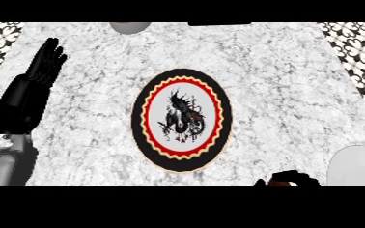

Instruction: Pick the sweet potato from the plate and place it in the plate

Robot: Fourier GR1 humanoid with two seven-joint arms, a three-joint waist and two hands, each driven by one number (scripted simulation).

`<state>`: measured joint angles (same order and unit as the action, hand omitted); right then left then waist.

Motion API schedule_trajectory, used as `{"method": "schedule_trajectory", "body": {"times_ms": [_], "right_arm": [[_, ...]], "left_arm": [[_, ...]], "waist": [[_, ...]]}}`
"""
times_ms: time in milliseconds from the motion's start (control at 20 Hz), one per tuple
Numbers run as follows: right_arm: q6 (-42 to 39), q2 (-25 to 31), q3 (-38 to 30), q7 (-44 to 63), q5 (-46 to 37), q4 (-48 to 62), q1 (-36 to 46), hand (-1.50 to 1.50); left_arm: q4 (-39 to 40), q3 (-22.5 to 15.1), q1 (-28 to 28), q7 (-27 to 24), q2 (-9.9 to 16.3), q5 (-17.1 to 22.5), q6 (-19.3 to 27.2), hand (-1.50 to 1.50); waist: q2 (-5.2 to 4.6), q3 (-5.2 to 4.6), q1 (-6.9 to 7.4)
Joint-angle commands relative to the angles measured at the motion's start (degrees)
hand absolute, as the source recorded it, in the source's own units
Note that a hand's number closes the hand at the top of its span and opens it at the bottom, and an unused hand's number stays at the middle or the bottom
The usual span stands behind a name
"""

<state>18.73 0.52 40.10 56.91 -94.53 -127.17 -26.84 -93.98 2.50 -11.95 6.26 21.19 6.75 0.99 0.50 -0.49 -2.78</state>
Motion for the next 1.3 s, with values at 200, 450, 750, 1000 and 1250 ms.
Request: {"method": "schedule_trajectory", "body": {"times_ms": [200, 450, 750, 1000, 1250], "right_arm": [[-6.1, -0.4, 12.1, 21.0, -8.6, 3.7, 14.1, 1.5], [-3.9, -0.2, 6.7, 21.3, -1.4, 6.3, 19.0, 1.5], [-6.2, -0.3, -0.9, 23.3, 4.2, 12.8, 26.6, 1.5], [-4.1, -0.4, -6.7, 24.8, 10.3, 27.6, 36.7, 1.5], [3.9, -0.5, -13.9, 24.4, 18.1, 35.0, 43.4, -1.5]], "left_arm": [[1.3, 0.1, -2.9, 0.2, 0.7, 0.8, -2.1, 0.0], [0.7, -2.5, -4.2, 0.6, -1.6, -0.1, -1.3, 0.0], [1.1, -2.2, -5.1, 0.6, -1.2, -0.1, -1.9, 0.0], [1.9, -2.1, -6.1, 0.6, -1.4, 0.8, -2.9, 0.0], [3.9, -3.0, -7.0, -0.5, -2.8, -0.8, -1.7, 0.0]], "waist": [[-0.94, 0.24, 3.22], [-1.56, 0.38, 4.49], [-1.77, 0.39, 5.61], [-1.69, 0.47, 6.31], [-1.96, 0.63, 6.38]]}}
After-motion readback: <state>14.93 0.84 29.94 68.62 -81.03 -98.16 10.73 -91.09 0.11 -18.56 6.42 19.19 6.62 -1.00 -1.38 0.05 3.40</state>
